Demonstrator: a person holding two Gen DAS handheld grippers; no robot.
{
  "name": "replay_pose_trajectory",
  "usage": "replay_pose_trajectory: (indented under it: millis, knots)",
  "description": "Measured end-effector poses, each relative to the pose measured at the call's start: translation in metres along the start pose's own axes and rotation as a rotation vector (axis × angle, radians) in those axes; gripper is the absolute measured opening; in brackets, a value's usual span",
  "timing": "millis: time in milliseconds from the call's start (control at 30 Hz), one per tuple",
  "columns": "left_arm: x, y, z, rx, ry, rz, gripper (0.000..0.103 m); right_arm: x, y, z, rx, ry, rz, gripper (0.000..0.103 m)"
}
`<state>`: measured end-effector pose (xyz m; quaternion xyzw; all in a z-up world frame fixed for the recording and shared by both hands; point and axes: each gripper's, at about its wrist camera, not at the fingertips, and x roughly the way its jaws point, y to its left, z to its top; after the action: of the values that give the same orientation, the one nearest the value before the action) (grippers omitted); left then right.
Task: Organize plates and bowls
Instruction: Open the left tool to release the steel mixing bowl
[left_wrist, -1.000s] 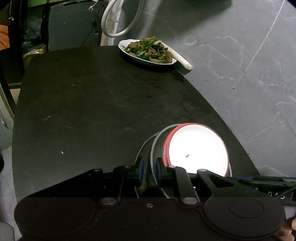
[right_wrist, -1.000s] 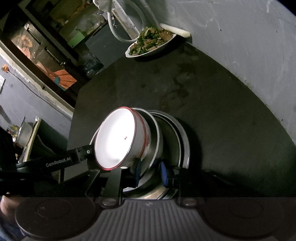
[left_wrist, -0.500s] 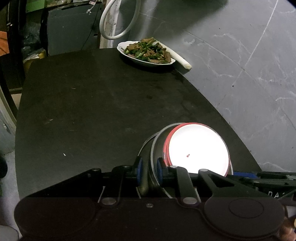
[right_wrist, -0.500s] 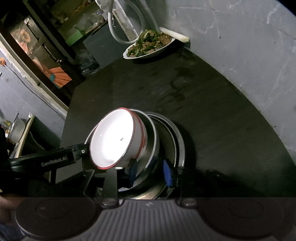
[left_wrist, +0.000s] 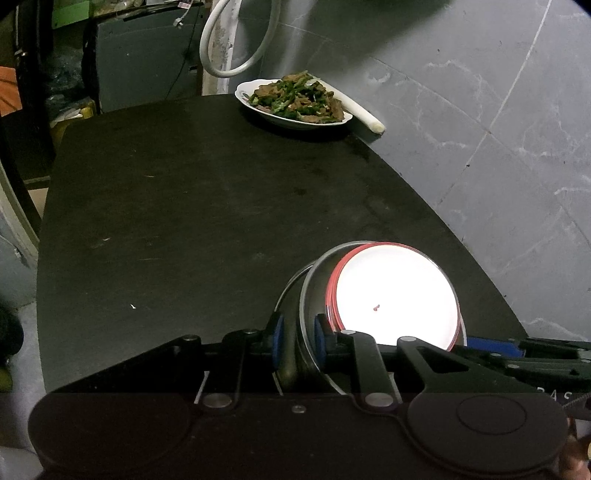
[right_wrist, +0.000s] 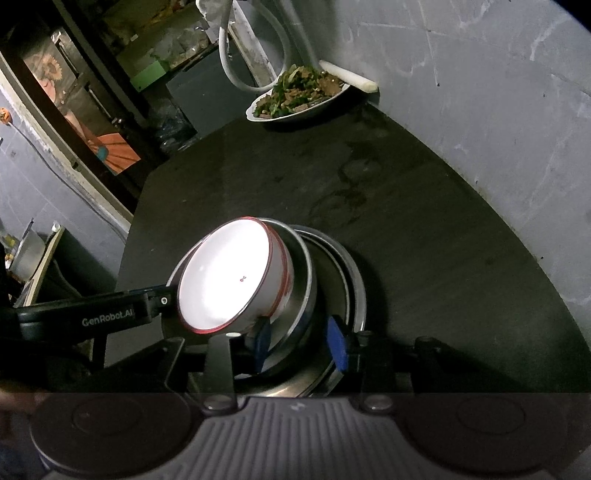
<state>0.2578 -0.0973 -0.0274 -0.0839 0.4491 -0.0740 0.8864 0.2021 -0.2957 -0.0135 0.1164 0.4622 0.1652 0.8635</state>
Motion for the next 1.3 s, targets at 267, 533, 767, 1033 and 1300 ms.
replay_pose_trajectory:
  millis: [267,533,767,1033,1300]
  knots:
    - [-0.001,0.000,-0.001,0.007,-0.001,0.001,0.023,-0.002,0.003,-0.001,-0.027,-0.016,-0.024,0.044]
    - [-0.007,0.006,-0.003,0.001,-0.041,0.068,0.059,-0.007,-0.002,-0.002,-0.017,-0.031,-0.055,0.063]
    - [-0.012,0.008,-0.004,0.002,-0.053,0.073,0.066,-0.006,-0.001,-0.002,-0.024,-0.029,-0.055,0.064]
    - [-0.016,0.009,-0.005,-0.012,-0.062,0.105,0.085,-0.008,0.001,-0.003,-0.027,-0.038,-0.058,0.071]
    - [-0.023,0.012,-0.006,-0.014,-0.097,0.108,0.101,-0.015,-0.003,-0.002,-0.001,-0.082,-0.089,0.086]
